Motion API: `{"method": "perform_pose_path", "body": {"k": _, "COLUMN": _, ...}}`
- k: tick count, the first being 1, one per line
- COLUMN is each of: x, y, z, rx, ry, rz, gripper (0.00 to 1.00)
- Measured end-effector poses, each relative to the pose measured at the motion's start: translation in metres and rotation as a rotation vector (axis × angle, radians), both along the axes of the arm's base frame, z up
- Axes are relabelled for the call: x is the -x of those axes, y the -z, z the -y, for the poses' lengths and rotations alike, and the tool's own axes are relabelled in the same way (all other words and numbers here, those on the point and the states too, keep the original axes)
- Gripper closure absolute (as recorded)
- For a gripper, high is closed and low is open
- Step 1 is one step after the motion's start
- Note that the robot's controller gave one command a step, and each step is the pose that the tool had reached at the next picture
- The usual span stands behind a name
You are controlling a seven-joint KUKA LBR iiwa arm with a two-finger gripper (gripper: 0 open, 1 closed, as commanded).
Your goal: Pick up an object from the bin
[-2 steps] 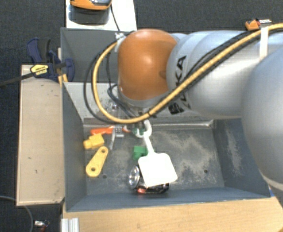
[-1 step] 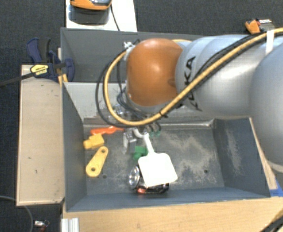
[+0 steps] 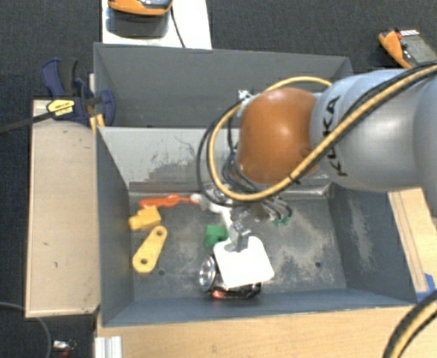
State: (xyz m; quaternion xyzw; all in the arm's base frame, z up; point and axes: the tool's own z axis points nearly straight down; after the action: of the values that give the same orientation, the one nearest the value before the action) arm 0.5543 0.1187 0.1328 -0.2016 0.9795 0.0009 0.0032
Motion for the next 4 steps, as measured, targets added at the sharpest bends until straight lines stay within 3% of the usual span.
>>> {"method": "perform_pose_path", "body": {"k": 1, "x": -0.005, "y": 0.026, "z": 0.014, "rx": 0.008, "ry": -0.089, "rz": -0.013, "gripper": 0.00}}
{"method": "perform_pose_path", "body": {"k": 2, "x": -0.010, "y": 0.042, "z": 0.046, "rx": 0.001, "ry": -0.314, "rz": -0.033, "gripper": 0.00}}
{"method": "perform_pose_path", "body": {"k": 3, "x": 0.013, "y": 0.060, "z": 0.088, "rx": -0.003, "ry": -0.530, "rz": -0.035, "gripper": 1.00}}
{"method": "perform_pose_path", "body": {"k": 4, "x": 0.013, "y": 0.060, "z": 0.088, "rx": -0.003, "ry": -0.528, "rz": -0.035, "gripper": 1.00}}
